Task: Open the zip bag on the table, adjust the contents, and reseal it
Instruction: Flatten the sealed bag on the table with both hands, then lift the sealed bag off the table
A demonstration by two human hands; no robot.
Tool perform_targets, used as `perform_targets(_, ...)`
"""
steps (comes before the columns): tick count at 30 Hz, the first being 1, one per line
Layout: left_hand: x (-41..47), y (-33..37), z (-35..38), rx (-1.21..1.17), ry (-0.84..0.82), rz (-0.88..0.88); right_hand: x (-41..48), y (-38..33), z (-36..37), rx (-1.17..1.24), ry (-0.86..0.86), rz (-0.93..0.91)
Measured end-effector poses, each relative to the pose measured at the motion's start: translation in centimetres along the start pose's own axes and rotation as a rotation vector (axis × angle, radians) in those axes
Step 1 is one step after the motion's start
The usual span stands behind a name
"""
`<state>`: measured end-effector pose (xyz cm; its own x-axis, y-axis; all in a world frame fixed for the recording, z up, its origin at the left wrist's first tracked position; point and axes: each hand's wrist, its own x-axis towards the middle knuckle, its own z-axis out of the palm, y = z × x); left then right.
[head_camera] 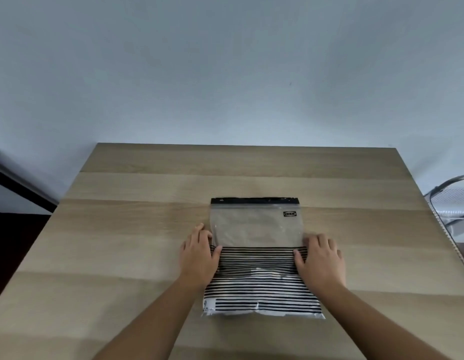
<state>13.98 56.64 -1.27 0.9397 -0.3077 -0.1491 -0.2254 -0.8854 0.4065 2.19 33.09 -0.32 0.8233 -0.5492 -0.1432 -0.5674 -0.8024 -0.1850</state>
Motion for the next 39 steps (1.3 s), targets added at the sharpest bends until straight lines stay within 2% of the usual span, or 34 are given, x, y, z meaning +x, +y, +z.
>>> perform_targets(4,-0.2,1.2,-0.2,-0.071,0.048,-0.015,-0.1,-1.0,-0.3,0.075,-0.023,0.039)
perform_targets(7,-0.5,1.6,-0.7,-0.197,0.045,-0.051,0.0,-0.8,-0.9,0.255,-0.04,0.094)
perform_targets(10,-0.6,1.5,-1.6,-0.373,-0.133,-0.07,0.7,-0.1,-1.7,0.565,-0.087,0.202)
perform_targets(13,-1.1,1.9,-2.7,-0.514,-0.328,-0.079,1.2,1.4,-2.9,0.966,-0.248,0.247)
perform_targets(14,-1.2,2.0,-2.9,-0.534,-0.369,-0.067,1.3,2.0,-3.3,1.006,-0.306,0.221)
perform_targets(17,-1.8,3.4,-3.1,-0.575,-0.436,-0.053,1.5,4.4,-4.4,0.941,-0.444,0.066)
perform_targets(19,-2.4,4.8,-3.0,-0.584,-0.458,-0.096,1.8,5.9,-5.0,0.929,-0.515,0.03)
perform_targets(24,-3.8,8.2,-2.2,-0.528,-0.362,-0.116,2.3,9.5,-6.8,0.913,-0.571,-0.01)
perform_targets(34,-3.4,14.0,-3.2,-0.53,-0.252,-0.036,2.7,14.0,-10.4,0.883,-0.573,-0.043)
perform_targets(39,-1.2,17.8,-2.7,-0.551,-0.31,0.114,2.4,16.6,-11.8,0.874,-0.4,0.037)
